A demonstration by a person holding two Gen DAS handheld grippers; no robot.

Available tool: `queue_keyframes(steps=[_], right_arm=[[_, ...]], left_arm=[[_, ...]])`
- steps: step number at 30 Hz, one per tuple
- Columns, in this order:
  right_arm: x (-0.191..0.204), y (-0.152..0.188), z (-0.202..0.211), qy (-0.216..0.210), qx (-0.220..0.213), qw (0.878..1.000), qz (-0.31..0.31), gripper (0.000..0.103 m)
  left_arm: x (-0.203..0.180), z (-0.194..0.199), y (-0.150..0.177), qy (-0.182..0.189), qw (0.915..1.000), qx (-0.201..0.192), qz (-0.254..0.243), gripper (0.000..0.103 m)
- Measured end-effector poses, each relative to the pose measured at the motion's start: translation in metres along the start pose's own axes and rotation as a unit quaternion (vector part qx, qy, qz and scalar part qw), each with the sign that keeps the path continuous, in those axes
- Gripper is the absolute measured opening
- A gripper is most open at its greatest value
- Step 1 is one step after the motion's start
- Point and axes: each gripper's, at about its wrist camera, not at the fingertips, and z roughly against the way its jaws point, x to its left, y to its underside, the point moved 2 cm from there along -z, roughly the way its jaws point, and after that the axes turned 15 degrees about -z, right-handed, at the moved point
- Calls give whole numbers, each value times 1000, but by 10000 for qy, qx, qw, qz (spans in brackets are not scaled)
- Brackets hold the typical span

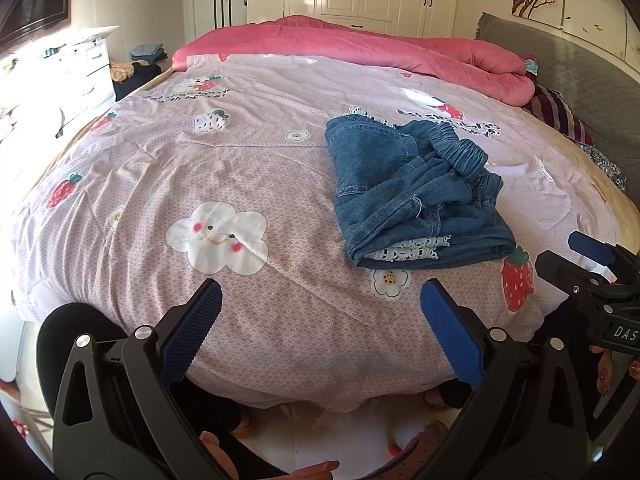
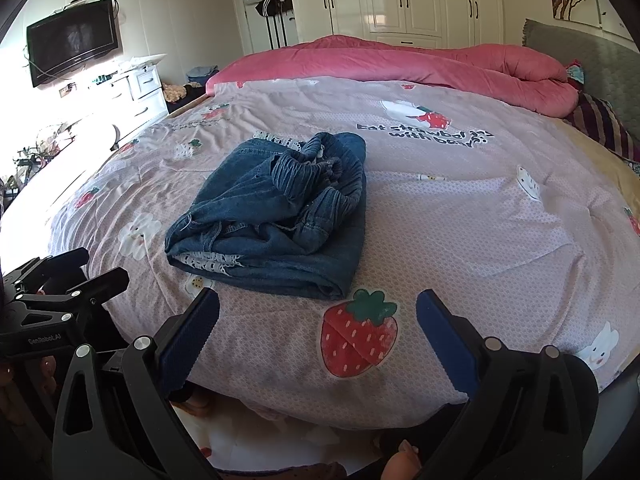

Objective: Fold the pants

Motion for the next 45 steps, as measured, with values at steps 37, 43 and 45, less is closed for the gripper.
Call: queue_keyframes(steps=[37, 43, 45], right_arm=[[-4, 4, -2, 363, 4, 9993, 19, 99], [-5, 3, -4, 423, 38, 9991, 28, 99], [-5, 2, -5, 450, 36, 9990, 48, 99]], left_arm=[[-5, 0, -2, -159, 9998, 81, -114, 94], [-8, -1, -2, -178, 9996, 144, -173, 94], [-9, -1, -3, -152, 9996, 127, -207, 94]])
